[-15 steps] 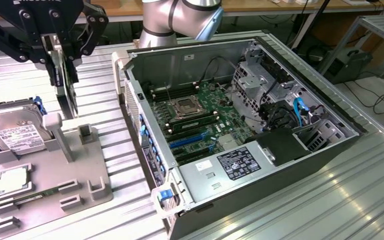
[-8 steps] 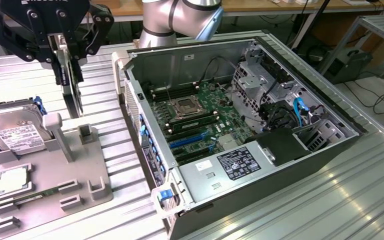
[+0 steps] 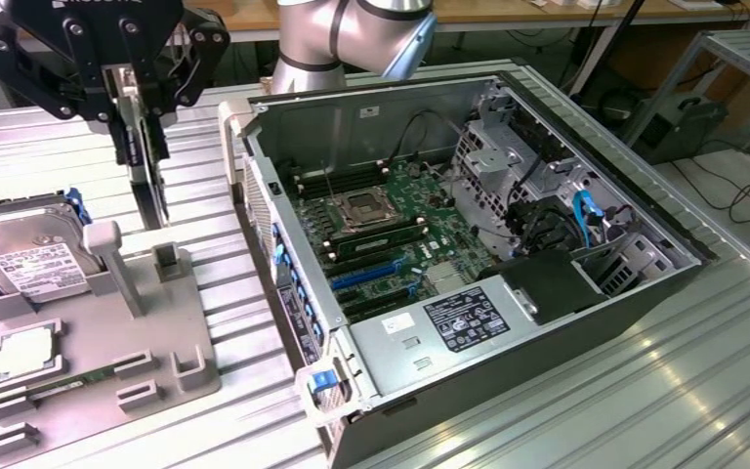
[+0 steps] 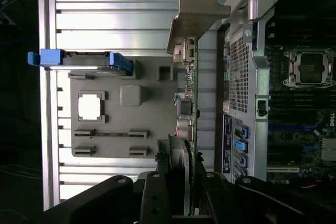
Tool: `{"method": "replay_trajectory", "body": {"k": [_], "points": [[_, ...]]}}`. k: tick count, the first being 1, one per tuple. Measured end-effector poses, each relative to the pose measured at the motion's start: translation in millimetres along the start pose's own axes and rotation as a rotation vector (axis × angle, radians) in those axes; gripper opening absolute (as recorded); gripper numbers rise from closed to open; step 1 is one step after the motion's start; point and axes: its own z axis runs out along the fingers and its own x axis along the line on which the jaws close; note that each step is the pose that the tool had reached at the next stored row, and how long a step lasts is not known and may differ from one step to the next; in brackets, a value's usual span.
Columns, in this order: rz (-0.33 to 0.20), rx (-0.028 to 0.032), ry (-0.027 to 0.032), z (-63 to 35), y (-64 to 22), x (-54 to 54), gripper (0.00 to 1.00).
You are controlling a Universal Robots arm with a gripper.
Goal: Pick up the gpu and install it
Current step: 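Pick up the gpu and move the gpu toward the slot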
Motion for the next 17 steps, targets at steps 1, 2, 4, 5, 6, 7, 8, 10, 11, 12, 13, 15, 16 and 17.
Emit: {"method": "replay_trajectory", "body": {"k": [1,2,4,5,6,7,8,10,11,12,13,15,16,17], "points": [[0.0,-0.0001,-0.0001,0.0,0.0,-0.7,0.27],[0.0,0.0,0.0,0.0,0.0,-1.2,0.27],[0.0,-0.0001,-0.0001,0.0,0.0,-2.2,0.27],[0.0,0.0,0.0,0.0,0.0,-2.6,0.27],[0.0,0.0,0.0,0.0,0.0,-3.2,0.27],[0.0,0.0,0.0,0.0,0.0,-3.7,0.27],[0.0,-0.0001,-0.0001,0.0,0.0,-4.3,0.27],[0.0,-0.0001,-0.0001,0.0,0.0,-5.1,0.27],[0.0,-0.0001,-0.0001,0.0,0.0,-5.5,0.27],[0.0,0.0,0.0,-0.1,0.0,-6.1,0.27],[0.0,0.0,0.0,-0.1,0.0,-6.4,0.27],[0.0,-0.0001,-0.0001,0.0,-0.1,-7.1,0.27],[0.0,0.0,0.0,-0.1,-0.1,-7.5,0.27],[0.0,0.0,0.0,-0.1,0.0,-8.3,0.27]]}}
